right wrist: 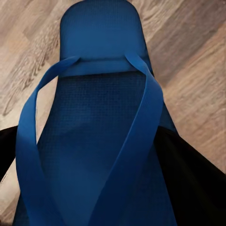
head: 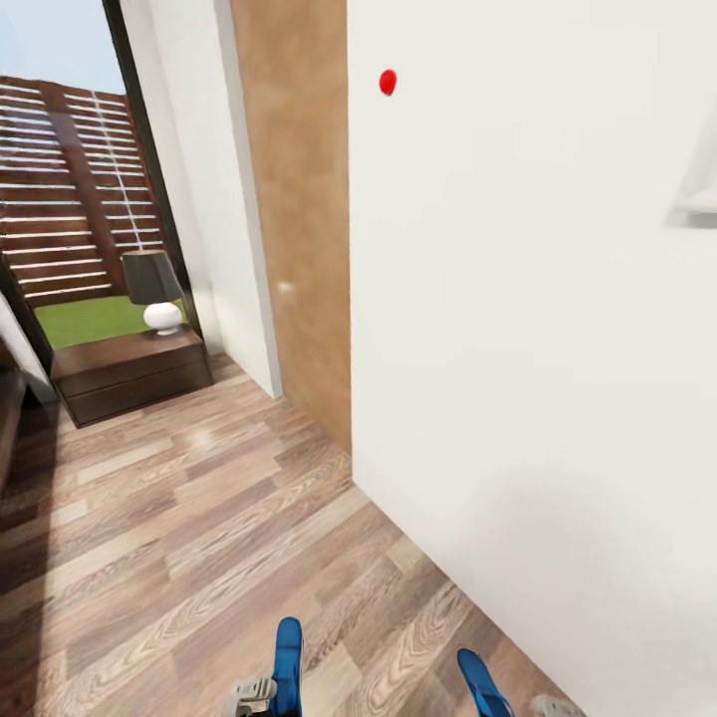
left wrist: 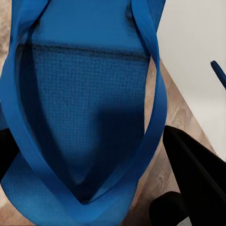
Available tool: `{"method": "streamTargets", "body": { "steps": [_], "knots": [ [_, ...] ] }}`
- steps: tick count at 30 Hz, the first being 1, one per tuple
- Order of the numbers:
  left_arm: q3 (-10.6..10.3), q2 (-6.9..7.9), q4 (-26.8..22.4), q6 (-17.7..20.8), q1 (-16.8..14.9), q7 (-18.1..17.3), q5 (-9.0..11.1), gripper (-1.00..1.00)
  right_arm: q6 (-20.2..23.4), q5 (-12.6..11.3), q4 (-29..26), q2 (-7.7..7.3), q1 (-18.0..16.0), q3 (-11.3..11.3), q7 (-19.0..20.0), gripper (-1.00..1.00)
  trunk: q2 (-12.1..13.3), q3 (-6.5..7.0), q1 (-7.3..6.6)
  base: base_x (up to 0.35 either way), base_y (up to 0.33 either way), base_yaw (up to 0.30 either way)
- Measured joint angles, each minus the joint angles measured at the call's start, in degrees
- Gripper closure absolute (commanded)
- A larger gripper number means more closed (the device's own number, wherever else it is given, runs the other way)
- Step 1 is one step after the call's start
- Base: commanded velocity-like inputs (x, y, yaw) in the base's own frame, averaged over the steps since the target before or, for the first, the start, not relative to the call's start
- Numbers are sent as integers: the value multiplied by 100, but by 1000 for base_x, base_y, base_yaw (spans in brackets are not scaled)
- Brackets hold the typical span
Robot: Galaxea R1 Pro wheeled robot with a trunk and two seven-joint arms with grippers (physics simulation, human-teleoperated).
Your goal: In the bedroom, move the book from the bed onto either nightstand, and place the two sandals side by side next to the bed.
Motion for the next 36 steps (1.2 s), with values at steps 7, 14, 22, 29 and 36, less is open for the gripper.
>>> {"method": "streamTargets", "body": {
  "steps": [7, 14, 22, 29, 36],
  "knots": [
    [-3, -2, 0, 0, 0, 6, -1, 100, 0, 1, 0, 1, 3, 1, 1, 100, 0, 0, 1, 297, 0, 288],
    [-7, -2, 0, 0, 0, 3, 1, 100, 0, 2, 0, 0, 2, 2, 0, 100, 0, 0, 3, 56, 0, 288],
    [-8, -2, 0, 0, 0, 7, 1, 100, 0, 0, 0, 1, -1, -1, -1, 100, 0, 0, 3, 2, 0, 288],
    [-8, -2, 0, 0, 0, 7, 1, 100, 0, 2, 0, 2, 4, -2, -1, 100, 0, 0, 3, 0, 0, 288],
    [-8, -2, 0, 0, 0, 5, 1, 100, 0, 1, 0, 2, 1, -1, 0, 100, 0, 0, 2, 45, 0, 288]
  ]
}}
